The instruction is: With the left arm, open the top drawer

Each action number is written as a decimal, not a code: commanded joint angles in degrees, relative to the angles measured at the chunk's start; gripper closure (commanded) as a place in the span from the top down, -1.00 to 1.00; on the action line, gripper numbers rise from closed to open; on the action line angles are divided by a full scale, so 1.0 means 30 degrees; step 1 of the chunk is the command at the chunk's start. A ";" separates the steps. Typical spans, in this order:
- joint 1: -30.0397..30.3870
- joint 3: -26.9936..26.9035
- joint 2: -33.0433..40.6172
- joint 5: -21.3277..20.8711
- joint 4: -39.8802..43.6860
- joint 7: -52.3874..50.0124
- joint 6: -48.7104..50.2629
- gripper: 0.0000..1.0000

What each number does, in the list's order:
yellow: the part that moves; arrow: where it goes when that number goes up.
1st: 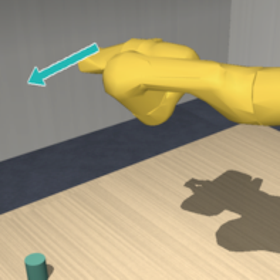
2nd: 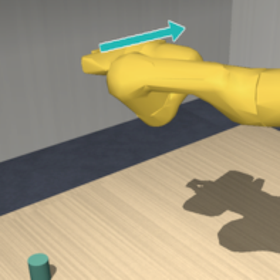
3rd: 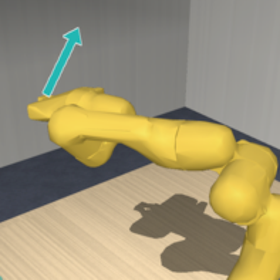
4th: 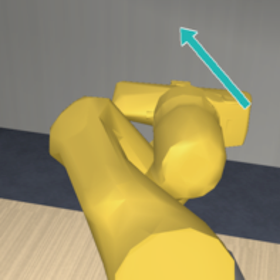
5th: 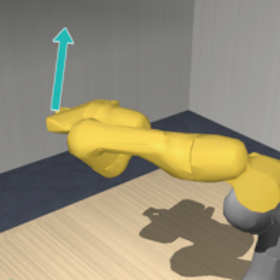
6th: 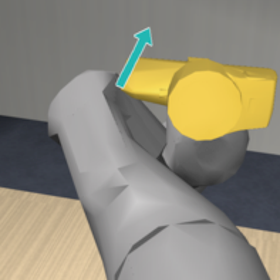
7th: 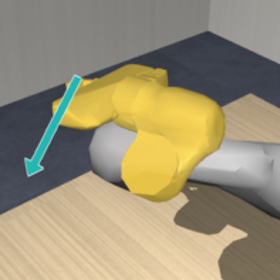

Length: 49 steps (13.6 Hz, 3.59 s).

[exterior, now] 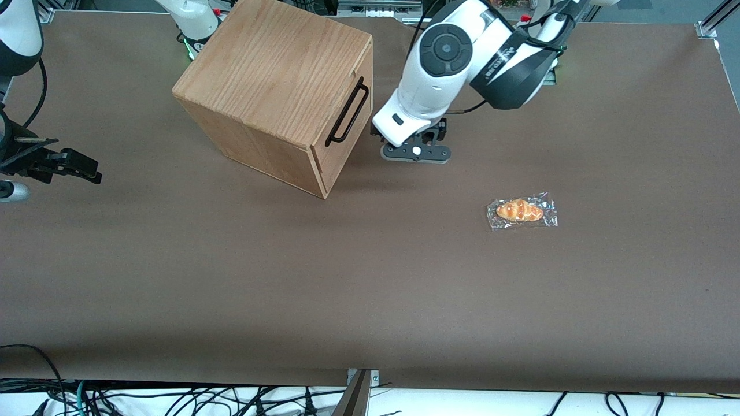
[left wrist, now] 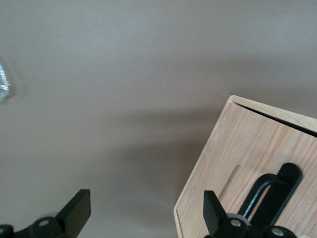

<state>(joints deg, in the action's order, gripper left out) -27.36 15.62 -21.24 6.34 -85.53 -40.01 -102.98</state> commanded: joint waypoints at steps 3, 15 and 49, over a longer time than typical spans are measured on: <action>-0.0783 -0.0138 -0.0655 0.0669 0.0267 -0.0697 -0.0947 1.00; -0.1838 -0.0109 -0.1358 0.1841 0.0238 -0.0697 -0.1533 1.00; -0.2453 -0.0167 -0.2091 0.2017 -0.0523 -0.0052 -0.2644 1.00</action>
<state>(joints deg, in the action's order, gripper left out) -34.53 15.23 -27.54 11.12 -86.09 -41.39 -108.88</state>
